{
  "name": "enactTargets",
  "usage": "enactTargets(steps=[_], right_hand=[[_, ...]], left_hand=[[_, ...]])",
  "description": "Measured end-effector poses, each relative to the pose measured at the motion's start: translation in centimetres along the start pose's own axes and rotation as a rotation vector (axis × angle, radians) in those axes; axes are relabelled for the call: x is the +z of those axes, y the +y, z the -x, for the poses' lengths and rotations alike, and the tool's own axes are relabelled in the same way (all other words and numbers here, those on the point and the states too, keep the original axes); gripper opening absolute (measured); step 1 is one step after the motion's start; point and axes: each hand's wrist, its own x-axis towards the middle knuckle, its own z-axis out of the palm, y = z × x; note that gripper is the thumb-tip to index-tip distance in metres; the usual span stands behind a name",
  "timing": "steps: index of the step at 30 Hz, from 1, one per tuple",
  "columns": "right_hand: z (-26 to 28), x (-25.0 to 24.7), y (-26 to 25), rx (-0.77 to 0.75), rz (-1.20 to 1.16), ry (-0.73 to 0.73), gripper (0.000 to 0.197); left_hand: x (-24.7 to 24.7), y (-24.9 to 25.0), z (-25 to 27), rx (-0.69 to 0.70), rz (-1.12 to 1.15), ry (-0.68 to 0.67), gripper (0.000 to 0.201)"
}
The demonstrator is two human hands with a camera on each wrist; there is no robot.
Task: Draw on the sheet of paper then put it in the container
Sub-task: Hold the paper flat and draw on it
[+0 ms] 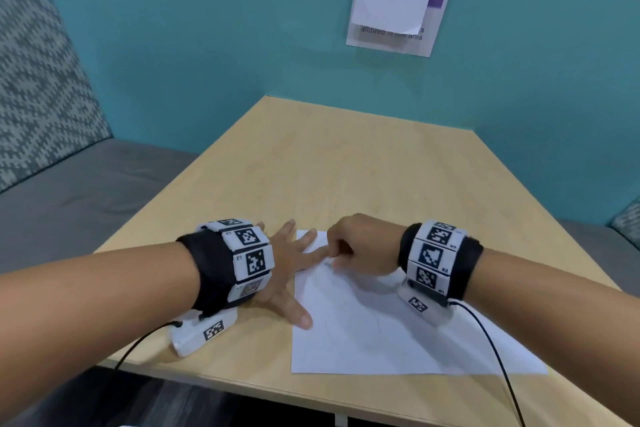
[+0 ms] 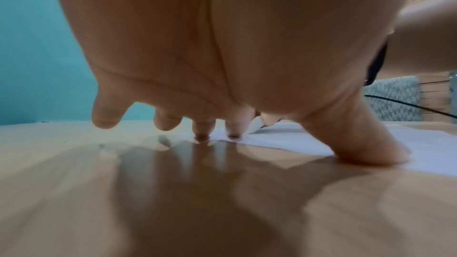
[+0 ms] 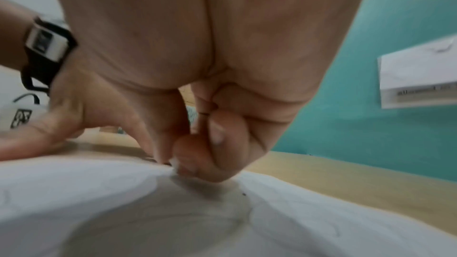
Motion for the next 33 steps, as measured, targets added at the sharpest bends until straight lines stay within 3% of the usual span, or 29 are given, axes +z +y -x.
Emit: enactTargets(steps=[5,9,13,17,21,26,30,33], right_hand=[[0.5,1.6,-1.8,-0.138,-0.027,-0.117,0.017],[-0.5,0.1,0.0,-0.026,-0.044,-0.012,0.012],[0.4,1.4,-1.9,-0.141,-0.029,-0.109,0.013],[-0.6,0.0,0.5,-0.001,-0.022,-0.018,0.008],[0.5,1.6,-1.4,-0.125,-0.04,-0.1,0.009],[-0.3,-0.1,0.9,0.027,-0.022,0.006,0.014],[1.6,1.4,-1.1,-0.106,-0.061,-0.079,0.012],[1.2,0.6,0.3,-0.016,-0.013,-0.048,0.022]], left_hand=[[-0.3,0.3,0.4,0.011,0.034,0.009,0.095],[-0.1,0.0,-0.2,0.002,0.02,0.008,0.113],[-0.4,0.1,0.0,0.011,0.037,0.01,0.1],[-0.2,0.0,-0.3,-0.007,0.021,0.001,0.116],[-0.1,0.0,-0.3,0.007,0.017,0.017,0.1],[0.1,-0.2,-0.7,-0.01,-0.001,0.011,0.12],[0.0,-0.3,-0.8,-0.003,0.022,-0.008,0.116],[-0.2,-0.3,-0.9,-0.019,-0.018,-0.031,0.12]])
